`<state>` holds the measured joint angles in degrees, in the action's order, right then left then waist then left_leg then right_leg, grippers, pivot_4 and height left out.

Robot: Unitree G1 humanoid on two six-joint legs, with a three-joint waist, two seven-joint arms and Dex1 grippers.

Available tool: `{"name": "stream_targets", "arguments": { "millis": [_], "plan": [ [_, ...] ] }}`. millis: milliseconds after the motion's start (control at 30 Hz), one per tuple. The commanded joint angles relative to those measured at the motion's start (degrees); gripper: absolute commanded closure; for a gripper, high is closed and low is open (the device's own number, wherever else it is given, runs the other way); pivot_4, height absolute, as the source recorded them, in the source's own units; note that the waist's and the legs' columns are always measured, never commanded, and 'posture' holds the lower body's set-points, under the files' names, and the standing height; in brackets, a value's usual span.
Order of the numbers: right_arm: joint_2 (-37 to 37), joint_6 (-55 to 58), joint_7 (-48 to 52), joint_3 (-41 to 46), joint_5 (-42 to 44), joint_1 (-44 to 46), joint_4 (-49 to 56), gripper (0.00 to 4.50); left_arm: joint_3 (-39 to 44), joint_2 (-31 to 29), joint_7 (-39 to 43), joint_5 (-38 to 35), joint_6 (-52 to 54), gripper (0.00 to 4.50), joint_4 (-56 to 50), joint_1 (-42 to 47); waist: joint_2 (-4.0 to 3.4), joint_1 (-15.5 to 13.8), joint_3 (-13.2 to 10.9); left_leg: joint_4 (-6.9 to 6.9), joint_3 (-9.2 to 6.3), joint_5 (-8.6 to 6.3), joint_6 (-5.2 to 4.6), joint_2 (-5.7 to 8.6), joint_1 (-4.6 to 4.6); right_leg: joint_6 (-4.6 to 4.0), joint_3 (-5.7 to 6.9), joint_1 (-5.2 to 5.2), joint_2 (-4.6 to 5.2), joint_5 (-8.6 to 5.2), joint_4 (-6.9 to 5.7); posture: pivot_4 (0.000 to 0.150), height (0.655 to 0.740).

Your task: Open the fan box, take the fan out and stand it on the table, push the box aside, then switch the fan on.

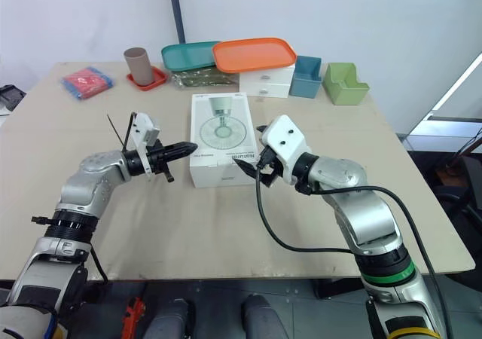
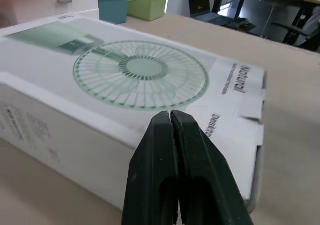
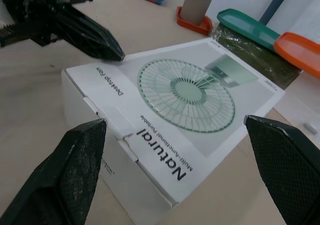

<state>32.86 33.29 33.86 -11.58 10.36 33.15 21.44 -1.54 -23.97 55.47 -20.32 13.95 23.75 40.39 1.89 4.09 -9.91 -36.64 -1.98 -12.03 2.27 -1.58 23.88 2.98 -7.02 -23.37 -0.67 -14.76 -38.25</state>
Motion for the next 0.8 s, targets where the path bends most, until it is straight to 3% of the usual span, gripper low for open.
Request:
{"name": "stream_targets", "arguments": {
  "millis": [33, 300, 800],
  "plan": [
    [-0.4, -2.2, -0.7, -3.1, -4.7, 2.5, 0.3, 0.00, 0.8, 0.2, 0.6, 0.3, -1.6, 4.40, 0.4, 1.2, 0.00, 0.0, 0.0, 0.00, 0.00, 0.00, 0.00, 0.00, 0.00, 0.00, 0.00, 0.00, 0.00, 0.00, 0.00, 0.150, 0.7400],
    [-1.8, -6.1, 1.3, -6.3, -8.2, 1.8, -3.5, 0.00, 1.5, 0.1, 0.6, 0.3, -2.0, 4.40, 0.5, 1.5, 0.00, 0.0, 0.0, 0.00, -0.04, 0.00, 0.00, 0.00, 0.03, 0.00, 0.02, 0.00, 0.00, 0.00, 0.00, 0.150, 0.7400],
    [-5.1, -8.2, 0.0, -2.8, -10.2, 3.1, -12.9, 0.00, 1.4, 0.1, 1.1, -0.1, -1.8, 4.40, -0.9, 0.6, 0.00, 0.0, 0.0, -0.02, -0.07, 0.01, 0.01, 0.00, 0.03, -0.02, 0.05, 0.01, -0.01, 0.03, -0.01, 0.150, 0.7400]
  ]
}}
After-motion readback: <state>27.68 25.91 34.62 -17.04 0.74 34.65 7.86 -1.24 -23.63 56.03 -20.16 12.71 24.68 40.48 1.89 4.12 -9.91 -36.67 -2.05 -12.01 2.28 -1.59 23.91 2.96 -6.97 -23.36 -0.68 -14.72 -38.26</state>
